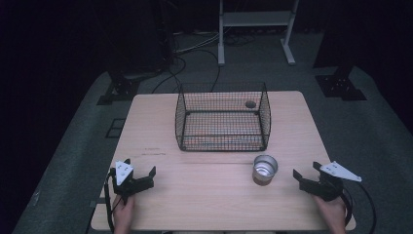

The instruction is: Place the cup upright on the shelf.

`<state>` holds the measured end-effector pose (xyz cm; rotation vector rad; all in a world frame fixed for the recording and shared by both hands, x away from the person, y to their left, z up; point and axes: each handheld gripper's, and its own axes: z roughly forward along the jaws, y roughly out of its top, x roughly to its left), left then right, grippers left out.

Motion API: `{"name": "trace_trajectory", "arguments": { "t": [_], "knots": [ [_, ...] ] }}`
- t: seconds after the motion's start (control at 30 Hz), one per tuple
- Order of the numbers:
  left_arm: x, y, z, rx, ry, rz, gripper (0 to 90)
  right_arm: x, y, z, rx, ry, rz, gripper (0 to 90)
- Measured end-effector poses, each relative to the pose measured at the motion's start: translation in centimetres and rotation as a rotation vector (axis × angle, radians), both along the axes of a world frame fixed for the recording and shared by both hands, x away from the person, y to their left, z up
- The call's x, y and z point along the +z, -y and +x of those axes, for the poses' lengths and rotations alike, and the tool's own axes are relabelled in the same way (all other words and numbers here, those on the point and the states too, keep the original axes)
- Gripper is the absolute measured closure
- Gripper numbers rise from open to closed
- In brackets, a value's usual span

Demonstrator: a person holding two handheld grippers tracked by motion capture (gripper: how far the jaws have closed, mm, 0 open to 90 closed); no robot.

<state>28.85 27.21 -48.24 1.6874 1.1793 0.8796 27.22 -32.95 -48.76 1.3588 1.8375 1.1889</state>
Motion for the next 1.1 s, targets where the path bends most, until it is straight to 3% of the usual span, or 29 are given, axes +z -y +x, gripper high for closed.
{"name": "trace_trajectory", "arguments": {
  "t": [0.37,1.1],
  "knots": [
    [0.0,0.0,0.0,-0.001,-0.004,0.001,0.0,0.4,-0.1,-0.3,0.026,0.012,-0.001,13.6],
    [0.0,0.1,-0.1,-0.001,0.000,0.001,0.0,0.8,-3.3,-3.3,0.182,0.009,-0.022,12.7]
  ]
}}
